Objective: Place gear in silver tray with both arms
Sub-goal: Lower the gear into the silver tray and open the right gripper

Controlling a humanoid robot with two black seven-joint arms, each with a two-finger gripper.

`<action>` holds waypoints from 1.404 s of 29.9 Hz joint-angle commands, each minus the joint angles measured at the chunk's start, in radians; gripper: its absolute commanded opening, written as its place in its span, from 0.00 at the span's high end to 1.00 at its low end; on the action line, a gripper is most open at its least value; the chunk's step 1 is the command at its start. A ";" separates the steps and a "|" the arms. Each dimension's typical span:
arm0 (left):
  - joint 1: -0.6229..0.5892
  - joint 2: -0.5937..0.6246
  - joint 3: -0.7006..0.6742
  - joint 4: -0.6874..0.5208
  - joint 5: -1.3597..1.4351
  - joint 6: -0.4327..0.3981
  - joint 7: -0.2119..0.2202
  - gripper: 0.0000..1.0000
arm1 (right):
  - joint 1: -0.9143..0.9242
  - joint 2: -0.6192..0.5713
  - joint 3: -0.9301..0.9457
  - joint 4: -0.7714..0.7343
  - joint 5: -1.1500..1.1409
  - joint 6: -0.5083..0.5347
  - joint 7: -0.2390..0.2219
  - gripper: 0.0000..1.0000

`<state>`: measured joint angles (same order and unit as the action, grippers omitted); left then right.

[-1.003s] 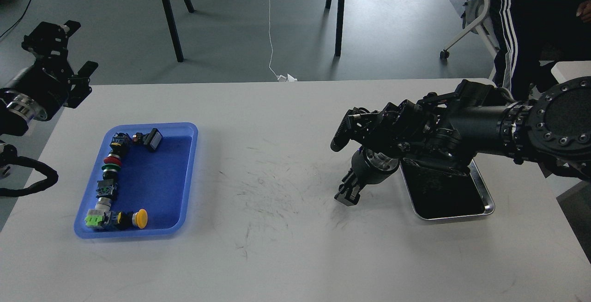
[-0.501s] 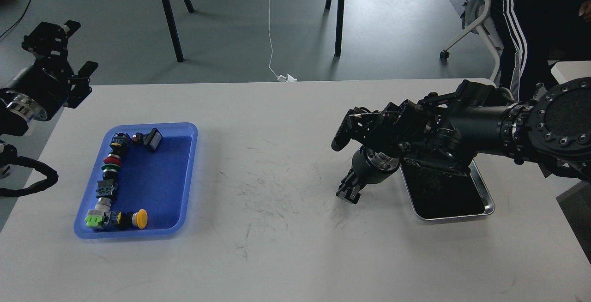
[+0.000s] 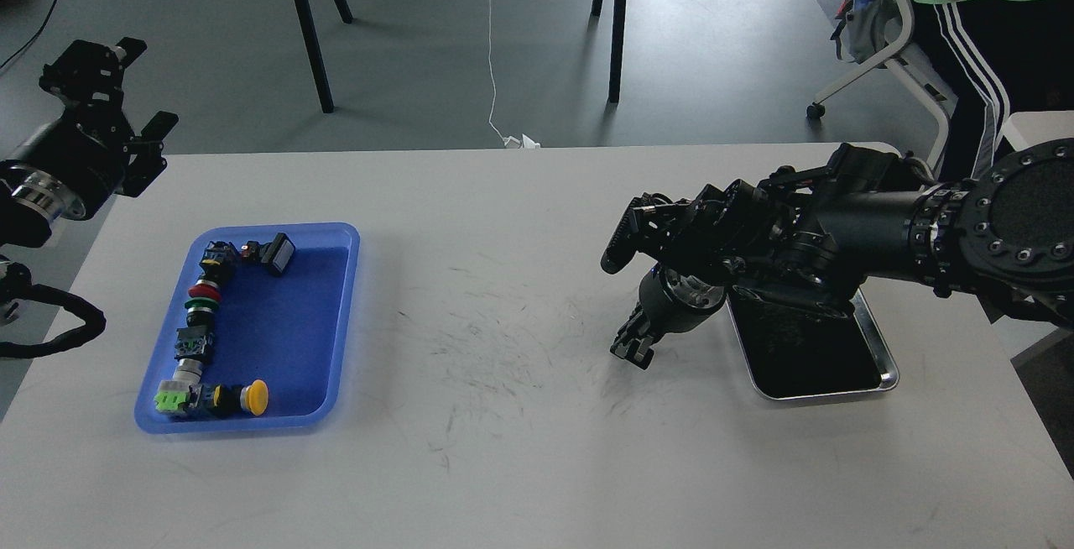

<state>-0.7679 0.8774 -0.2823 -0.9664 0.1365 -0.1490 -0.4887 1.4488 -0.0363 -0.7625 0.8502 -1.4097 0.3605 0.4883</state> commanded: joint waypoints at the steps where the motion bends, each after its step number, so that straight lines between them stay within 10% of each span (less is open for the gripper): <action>1: -0.001 0.000 0.000 0.000 0.002 0.005 0.000 0.02 | 0.021 -0.019 0.000 0.003 0.002 0.000 0.000 0.99; 21: 0.019 -0.012 0.000 -0.002 0.003 0.005 0.000 0.02 | 0.009 -0.379 0.002 0.001 0.000 -0.006 0.000 0.99; 42: 0.033 -0.005 0.000 -0.009 0.005 0.006 0.000 0.02 | -0.087 -0.389 0.005 -0.120 0.000 -0.055 0.000 0.99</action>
<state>-0.7387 0.8727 -0.2822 -0.9748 0.1412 -0.1441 -0.4887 1.3686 -0.4240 -0.7594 0.7449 -1.4098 0.3057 0.4887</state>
